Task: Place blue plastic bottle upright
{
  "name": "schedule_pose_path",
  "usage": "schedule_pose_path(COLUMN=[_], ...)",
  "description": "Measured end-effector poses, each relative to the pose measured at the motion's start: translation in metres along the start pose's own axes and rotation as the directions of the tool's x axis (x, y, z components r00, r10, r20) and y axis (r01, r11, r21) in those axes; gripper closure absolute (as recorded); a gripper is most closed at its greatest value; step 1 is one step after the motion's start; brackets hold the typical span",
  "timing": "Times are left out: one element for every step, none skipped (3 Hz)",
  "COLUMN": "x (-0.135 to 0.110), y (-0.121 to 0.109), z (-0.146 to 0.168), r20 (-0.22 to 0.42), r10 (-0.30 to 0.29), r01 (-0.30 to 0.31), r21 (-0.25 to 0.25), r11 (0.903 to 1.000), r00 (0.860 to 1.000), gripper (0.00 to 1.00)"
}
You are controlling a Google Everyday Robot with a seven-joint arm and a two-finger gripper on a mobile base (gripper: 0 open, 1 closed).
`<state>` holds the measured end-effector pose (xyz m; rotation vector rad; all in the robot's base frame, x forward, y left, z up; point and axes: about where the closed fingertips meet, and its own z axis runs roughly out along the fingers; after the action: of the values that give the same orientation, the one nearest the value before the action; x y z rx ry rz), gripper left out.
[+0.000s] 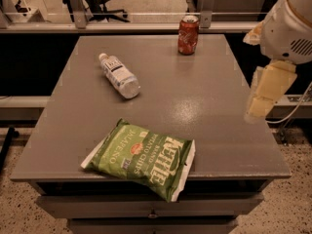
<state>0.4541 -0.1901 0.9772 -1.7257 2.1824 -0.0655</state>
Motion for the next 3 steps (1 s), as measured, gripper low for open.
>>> schedule_pose_path(x=[-0.062,-0.129,-0.197], y=[-0.018,-0.035,-0.046], z=[0.02,0.042,0.068], r20=[0.1,0.179,0.225], r10=[-0.002,0.027,0.078], r01=[0.004,-0.014,-0.045], r21=[-0.021,-0.072,-0.147], r11=[0.9998,0.9973,0.988], r00=[0.995,0.983,0.971], gripper=[0.0,0.0,0.0])
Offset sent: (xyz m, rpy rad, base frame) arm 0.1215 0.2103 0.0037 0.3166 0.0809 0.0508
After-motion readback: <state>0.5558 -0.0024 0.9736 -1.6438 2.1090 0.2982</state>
